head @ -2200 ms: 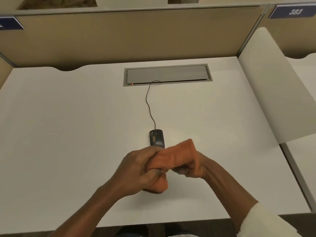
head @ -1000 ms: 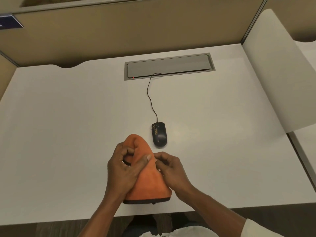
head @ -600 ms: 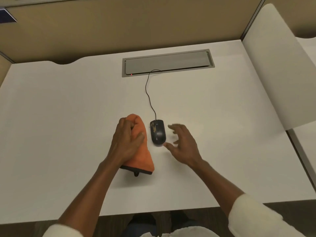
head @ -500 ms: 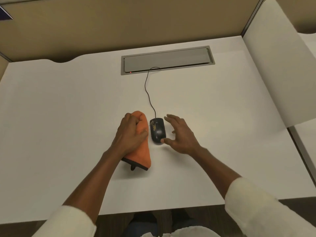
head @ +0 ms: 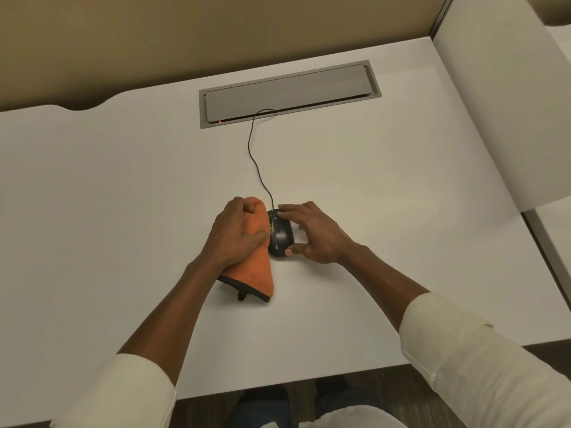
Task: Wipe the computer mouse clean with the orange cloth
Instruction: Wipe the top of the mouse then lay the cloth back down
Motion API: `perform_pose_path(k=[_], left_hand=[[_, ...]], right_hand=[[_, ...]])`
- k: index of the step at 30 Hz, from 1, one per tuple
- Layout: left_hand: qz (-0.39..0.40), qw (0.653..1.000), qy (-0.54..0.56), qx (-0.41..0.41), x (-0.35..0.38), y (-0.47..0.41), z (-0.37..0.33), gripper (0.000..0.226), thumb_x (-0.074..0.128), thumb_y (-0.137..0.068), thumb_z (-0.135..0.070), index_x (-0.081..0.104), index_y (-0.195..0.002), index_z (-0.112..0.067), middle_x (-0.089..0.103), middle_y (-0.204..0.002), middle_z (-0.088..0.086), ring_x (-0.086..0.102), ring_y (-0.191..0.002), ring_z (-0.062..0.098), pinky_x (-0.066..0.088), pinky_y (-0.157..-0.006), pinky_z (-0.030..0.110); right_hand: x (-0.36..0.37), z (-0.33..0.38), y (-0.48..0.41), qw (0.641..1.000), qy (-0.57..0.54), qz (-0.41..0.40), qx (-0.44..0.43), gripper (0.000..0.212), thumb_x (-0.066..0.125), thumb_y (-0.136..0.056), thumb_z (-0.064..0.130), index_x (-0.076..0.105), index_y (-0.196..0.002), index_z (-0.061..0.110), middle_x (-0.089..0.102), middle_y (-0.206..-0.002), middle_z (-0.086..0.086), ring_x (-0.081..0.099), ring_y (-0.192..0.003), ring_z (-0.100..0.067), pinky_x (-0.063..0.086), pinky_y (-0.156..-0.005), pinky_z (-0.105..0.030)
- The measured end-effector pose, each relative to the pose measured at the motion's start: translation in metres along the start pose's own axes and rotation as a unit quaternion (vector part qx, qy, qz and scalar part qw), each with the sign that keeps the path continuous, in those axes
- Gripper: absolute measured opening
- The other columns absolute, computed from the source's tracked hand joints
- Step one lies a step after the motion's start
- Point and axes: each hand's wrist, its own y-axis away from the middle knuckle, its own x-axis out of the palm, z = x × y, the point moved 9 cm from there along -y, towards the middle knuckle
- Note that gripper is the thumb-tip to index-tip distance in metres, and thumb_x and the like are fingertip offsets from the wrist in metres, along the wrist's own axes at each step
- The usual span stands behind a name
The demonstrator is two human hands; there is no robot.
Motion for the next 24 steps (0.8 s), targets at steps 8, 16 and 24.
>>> perform_pose_path(k=[8, 16, 24], left_hand=[[-0.031, 0.999, 0.021, 0.007, 0.014, 0.021, 0.011, 0.064, 0.074, -0.089, -0.028, 0.052, -0.149, -0.026, 0.046, -0.152, 0.000, 0.050, -0.135, 0.024, 0.042, -0.110, 0.035], [-0.005, 0.999, 0.024, -0.045, 0.023, 0.031, 0.017, 0.082, 0.081, -0.082, -0.033, 0.044, -0.156, -0.036, 0.011, -0.172, 0.004, 0.023, -0.157, 0.029, 0.034, -0.121, 0.045], [0.009, 0.999, -0.013, -0.031, 0.028, 0.049, 0.000, 0.084, 0.076, -0.083, -0.026, 0.039, -0.158, -0.039, 0.030, -0.159, 0.003, 0.034, -0.143, 0.028, 0.038, -0.108, 0.034]], right_hand=[[-0.001, -0.001, 0.002, 1.000, -0.011, -0.008, 0.002, 0.089, 0.087, -0.075, 0.037, 0.048, -0.153, 0.022, 0.044, -0.162, 0.008, 0.041, -0.139, -0.019, 0.055, -0.099, -0.046], [-0.003, 0.001, 0.003, 1.000, -0.017, -0.011, -0.001, 0.086, 0.086, -0.079, 0.037, 0.048, -0.154, 0.021, 0.044, -0.162, 0.006, 0.040, -0.141, -0.019, 0.051, -0.102, -0.040], [-0.002, 0.000, 0.004, 1.000, -0.026, -0.016, -0.001, 0.085, 0.084, -0.079, 0.036, 0.047, -0.154, 0.024, 0.043, -0.163, 0.010, 0.038, -0.140, -0.015, 0.053, -0.099, -0.041]])
